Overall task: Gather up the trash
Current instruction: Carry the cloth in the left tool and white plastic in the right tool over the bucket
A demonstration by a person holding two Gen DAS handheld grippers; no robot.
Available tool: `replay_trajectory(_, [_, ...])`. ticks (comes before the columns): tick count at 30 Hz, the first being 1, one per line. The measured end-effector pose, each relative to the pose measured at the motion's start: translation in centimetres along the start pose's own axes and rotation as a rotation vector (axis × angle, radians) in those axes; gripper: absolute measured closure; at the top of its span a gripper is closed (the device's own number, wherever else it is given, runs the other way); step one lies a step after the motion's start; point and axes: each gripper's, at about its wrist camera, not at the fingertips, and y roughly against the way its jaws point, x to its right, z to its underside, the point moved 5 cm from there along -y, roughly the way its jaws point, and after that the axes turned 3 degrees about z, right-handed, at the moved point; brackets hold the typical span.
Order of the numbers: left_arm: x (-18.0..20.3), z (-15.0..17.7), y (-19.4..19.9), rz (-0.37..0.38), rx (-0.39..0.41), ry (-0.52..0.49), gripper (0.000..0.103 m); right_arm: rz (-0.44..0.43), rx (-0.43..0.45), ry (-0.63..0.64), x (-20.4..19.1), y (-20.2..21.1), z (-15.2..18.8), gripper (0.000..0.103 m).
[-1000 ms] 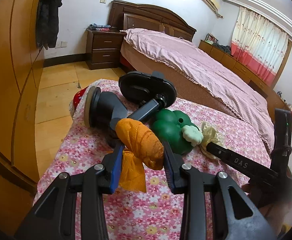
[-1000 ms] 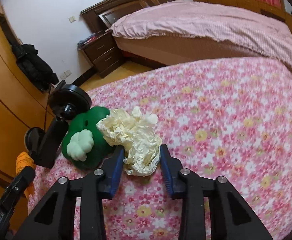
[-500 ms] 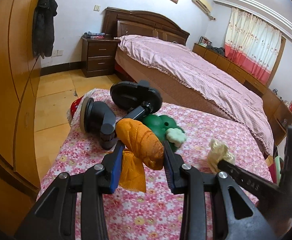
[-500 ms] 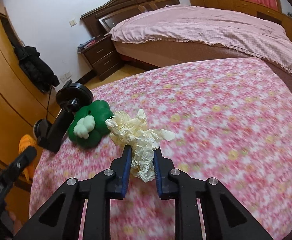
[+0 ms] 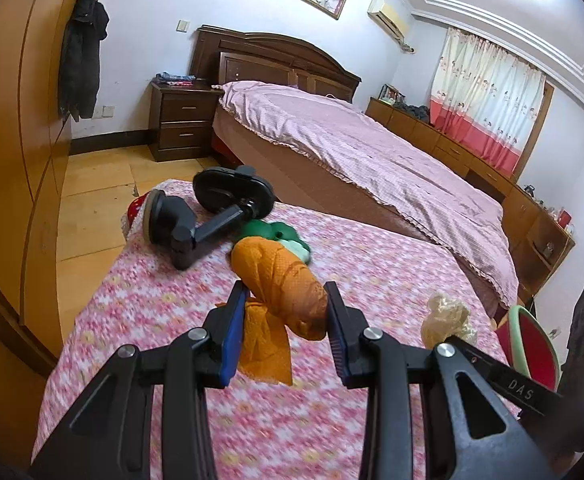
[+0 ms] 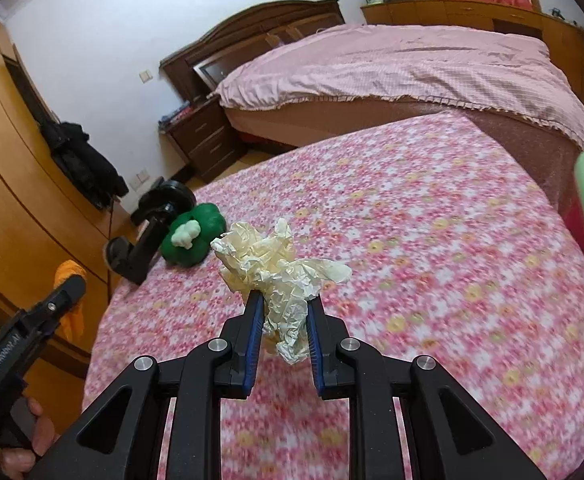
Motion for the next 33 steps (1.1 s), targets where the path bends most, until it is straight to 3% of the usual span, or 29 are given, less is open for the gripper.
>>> replay_trajectory(13, [4.9, 2.5, 3.6, 0.053, -0.010, -0.020, 0.066, -0.041, 0.121, -0.045, 3.1, 8.4, 0.9, 0.082])
replay_trajectory(29, [12.2, 3.3, 4.1, 0.104, -0.033, -0.112, 0.066, -0.041, 0.244, -0.140, 10.0, 17.0, 1.7, 0.082])
replay_trajectory(33, [15.1, 3.6, 3.5, 0.206, -0.076, -0.132, 0.066, -0.019, 0.275, -0.185, 12.4, 18.5, 1.8, 0.082])
